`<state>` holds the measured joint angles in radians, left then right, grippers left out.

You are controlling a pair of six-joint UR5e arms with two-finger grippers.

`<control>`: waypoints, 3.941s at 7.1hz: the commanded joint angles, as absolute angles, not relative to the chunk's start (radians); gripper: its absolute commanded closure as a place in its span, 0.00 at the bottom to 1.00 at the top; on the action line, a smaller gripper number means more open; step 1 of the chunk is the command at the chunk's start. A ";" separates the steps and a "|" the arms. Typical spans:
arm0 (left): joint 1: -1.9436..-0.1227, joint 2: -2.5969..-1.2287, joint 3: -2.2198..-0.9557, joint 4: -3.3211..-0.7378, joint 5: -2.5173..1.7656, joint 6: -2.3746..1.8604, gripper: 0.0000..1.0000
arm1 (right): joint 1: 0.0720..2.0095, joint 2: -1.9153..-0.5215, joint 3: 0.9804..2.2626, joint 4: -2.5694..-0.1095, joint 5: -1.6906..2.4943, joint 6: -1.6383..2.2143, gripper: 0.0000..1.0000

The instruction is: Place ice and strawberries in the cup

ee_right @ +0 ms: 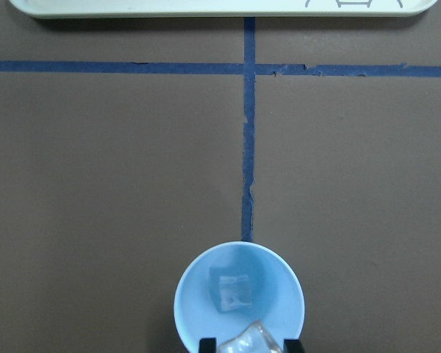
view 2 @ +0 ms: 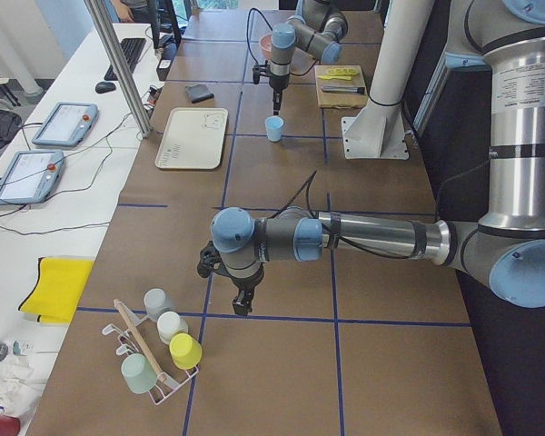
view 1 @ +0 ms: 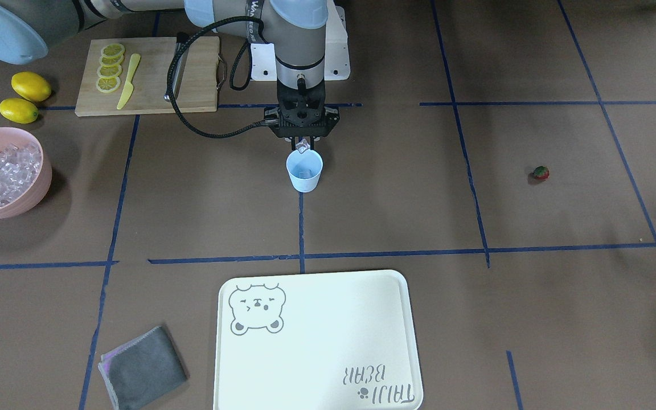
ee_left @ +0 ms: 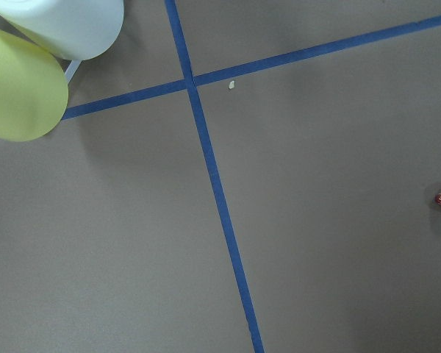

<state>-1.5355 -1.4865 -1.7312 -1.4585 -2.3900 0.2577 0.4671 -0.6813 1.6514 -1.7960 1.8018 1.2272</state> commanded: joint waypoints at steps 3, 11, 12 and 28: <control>-1.536 -1.486 -1.730 -1.462 -2.390 0.258 0.00 | 0.466 -0.686 1.643 -1.776 1.796 1.221 0.02; -1.536 -1.486 -1.733 -1.465 -2.391 0.258 0.00 | 0.671 -0.949 1.895 -1.775 1.965 0.978 0.02; -1.536 -1.486 -1.733 -1.465 -2.391 0.258 0.00 | 0.722 -1.012 1.942 -1.775 2.018 0.913 0.02; -1.534 -1.486 -1.733 -1.465 -2.391 0.256 0.00 | 1.143 -1.721 1.918 -1.304 2.266 0.324 0.02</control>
<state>-1.5346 -1.4865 -1.7334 -1.4637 -2.3915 0.2573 1.1667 -1.6858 1.9451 -1.3882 2.2706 0.2815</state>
